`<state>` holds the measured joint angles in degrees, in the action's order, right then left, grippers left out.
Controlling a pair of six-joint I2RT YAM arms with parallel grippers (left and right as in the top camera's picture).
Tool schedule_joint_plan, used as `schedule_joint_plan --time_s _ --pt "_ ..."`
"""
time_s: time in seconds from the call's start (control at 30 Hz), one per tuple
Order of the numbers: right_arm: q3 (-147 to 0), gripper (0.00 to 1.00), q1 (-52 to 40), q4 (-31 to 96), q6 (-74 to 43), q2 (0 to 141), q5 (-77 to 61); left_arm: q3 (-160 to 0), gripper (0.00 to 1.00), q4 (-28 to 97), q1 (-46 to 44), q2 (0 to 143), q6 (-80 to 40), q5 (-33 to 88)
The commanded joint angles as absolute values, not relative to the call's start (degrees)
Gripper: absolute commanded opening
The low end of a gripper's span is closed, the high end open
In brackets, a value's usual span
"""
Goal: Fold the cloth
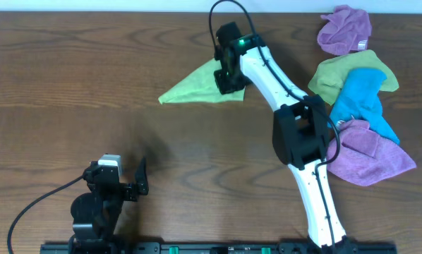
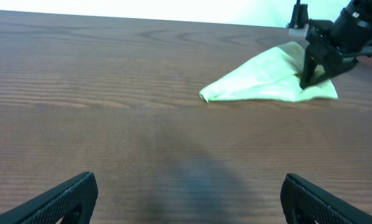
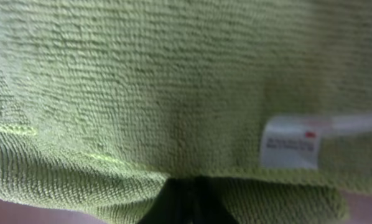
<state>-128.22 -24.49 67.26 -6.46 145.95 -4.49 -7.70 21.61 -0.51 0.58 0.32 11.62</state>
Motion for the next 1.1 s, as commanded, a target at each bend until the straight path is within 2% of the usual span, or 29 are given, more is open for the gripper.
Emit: schedule_joint_plan --time_s 0.0,0.23,0.5,0.8,0.93,1.07 --pt "-125.7 0.02 -28.3 72.2 -8.1 148.9 -6.3 -6.5 0.95 21.8 -0.7 0.3 1.3 11.8" --pt "-125.7 0.01 -35.9 78.7 -7.7 148.8 -3.4 -6.5 0.95 21.8 -0.7 0.3 1.3 11.8" --pt "-125.7 0.02 -36.2 78.8 -5.2 146.5 -0.1 -6.5 0.95 21.8 -0.7 0.3 1.3 11.8" --pt "-123.8 0.02 -35.9 76.2 1.4 133.0 3.2 -6.5 0.95 21.8 -0.7 0.3 1.3 11.8" --pt "-115.2 0.02 -34.9 73.8 1.4 126.9 3.2 -6.5 0.96 21.8 -0.7 0.3 1.3 11.8" --pt "-98.2 0.02 -34.4 65.7 1.4 118.0 2.4 -6.5 0.95 21.8 -0.7 0.3 1.3 11.8"
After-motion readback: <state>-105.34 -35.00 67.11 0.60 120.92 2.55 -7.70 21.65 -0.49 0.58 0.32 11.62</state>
